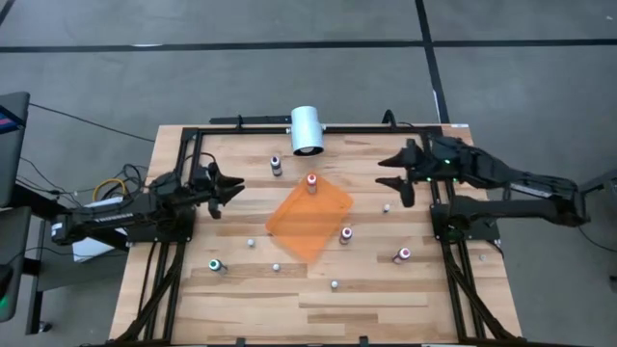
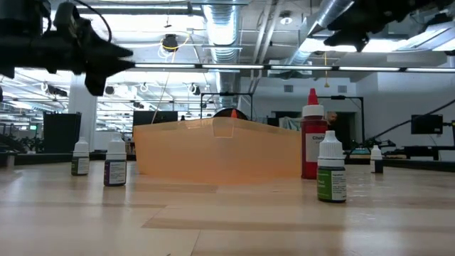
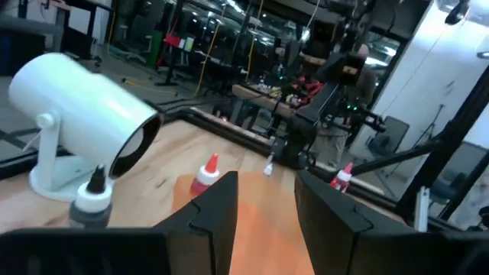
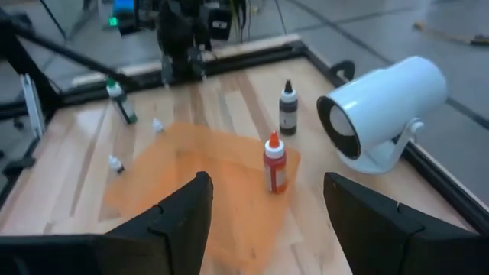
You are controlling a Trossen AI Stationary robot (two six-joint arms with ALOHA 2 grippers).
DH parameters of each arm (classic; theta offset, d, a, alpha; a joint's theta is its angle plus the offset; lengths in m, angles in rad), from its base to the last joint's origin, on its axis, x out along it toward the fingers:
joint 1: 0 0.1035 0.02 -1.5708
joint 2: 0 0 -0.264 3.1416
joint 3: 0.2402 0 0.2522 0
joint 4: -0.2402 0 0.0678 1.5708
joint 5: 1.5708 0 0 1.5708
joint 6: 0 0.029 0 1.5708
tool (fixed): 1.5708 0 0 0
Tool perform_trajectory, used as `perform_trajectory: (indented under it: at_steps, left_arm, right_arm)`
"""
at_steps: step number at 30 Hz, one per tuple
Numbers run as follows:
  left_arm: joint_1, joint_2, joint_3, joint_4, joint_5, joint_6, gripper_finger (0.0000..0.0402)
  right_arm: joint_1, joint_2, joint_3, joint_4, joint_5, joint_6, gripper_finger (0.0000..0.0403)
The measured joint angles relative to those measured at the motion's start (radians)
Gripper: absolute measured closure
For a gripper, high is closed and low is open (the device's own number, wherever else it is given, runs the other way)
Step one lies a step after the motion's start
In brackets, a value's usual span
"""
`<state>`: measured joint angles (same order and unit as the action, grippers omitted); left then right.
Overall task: Pick & Place food coloring
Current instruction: Put the big black food coloring bottle into the orange bin
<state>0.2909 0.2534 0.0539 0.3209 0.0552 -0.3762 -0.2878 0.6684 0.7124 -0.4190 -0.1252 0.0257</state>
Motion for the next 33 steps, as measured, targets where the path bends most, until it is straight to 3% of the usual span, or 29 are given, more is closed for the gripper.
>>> perform_trajectory:
  at_steps: [8, 23, 33]
  left_arm:
    - [0.0, 0.174, 0.198, -0.036, 0.02, 0.073, 0.028]
    - [0.028, 0.786, 0.734, -0.476, 0.045, 0.174, 0.028]
    - [0.152, 1.102, 1.088, -0.909, 0.035, 0.187, 0.028]
  right_arm:
    - [0.0, -0.241, -0.146, 0.048, 0.001, 0.075, 0.0163]
    - [0.0, -0.659, -0.349, 0.08, -0.003, 0.161, 0.0163]
    - [0.0, -0.657, -0.407, 0.076, 0.02, 0.187, 0.0163]
